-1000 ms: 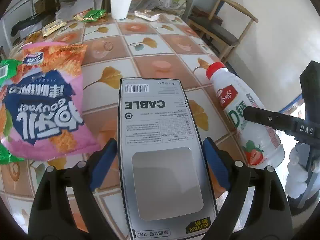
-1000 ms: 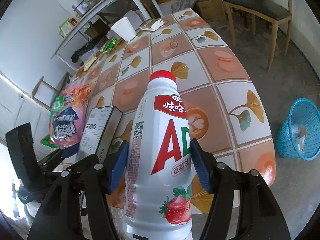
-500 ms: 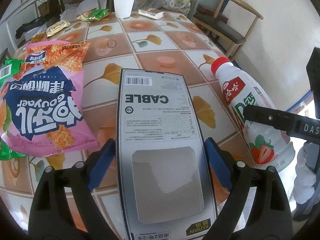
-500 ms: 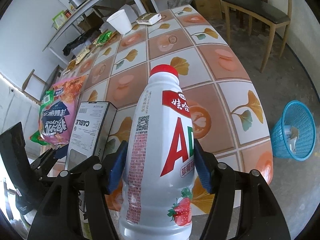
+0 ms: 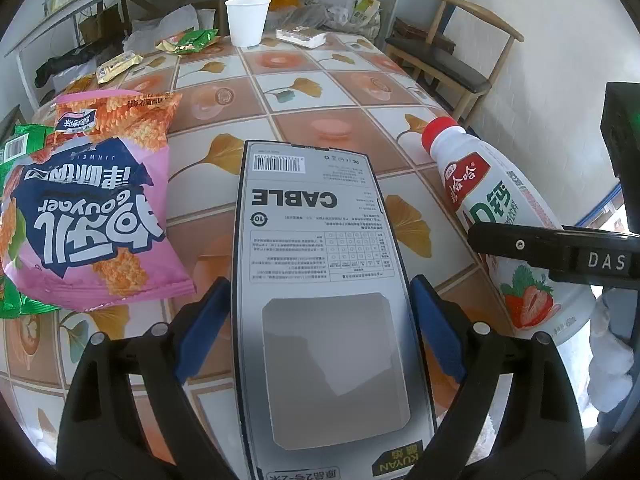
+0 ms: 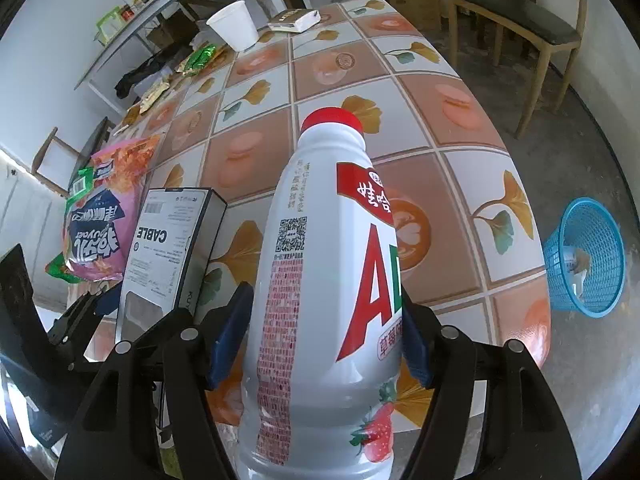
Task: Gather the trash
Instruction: 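Lift the white bottle with the right tool while the left tool lifts the CABLE box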
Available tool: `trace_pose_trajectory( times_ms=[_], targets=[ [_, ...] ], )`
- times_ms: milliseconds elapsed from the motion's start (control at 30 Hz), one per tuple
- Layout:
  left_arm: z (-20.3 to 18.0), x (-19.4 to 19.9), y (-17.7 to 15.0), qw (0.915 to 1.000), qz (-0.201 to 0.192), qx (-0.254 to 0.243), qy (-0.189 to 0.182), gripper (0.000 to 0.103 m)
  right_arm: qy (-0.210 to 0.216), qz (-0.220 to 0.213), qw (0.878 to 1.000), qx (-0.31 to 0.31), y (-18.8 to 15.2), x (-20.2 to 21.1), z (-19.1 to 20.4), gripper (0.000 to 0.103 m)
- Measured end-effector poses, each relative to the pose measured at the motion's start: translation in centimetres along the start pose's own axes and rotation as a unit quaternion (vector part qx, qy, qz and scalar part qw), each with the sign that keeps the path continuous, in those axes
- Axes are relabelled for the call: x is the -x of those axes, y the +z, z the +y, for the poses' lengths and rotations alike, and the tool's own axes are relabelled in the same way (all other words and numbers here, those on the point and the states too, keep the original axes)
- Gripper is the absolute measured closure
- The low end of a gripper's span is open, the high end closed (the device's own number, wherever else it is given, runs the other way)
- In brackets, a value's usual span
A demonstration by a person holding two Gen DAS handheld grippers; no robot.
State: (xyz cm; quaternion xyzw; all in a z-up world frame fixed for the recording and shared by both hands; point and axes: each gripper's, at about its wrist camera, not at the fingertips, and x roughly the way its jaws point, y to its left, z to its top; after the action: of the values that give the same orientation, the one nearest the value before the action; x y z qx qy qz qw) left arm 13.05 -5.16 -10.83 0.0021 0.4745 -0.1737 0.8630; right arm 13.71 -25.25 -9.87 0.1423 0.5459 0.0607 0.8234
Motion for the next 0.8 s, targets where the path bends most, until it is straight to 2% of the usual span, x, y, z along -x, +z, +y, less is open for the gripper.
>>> trace_pose_trajectory(
  times_ms=[800],
  targets=[
    [-0.08,0.04,-0.08,1.0,-0.001,-0.001,0.001,0.017,-0.023,-0.002,1.0,0.002,0.89,0.85,0.41,0.037]
  ],
)
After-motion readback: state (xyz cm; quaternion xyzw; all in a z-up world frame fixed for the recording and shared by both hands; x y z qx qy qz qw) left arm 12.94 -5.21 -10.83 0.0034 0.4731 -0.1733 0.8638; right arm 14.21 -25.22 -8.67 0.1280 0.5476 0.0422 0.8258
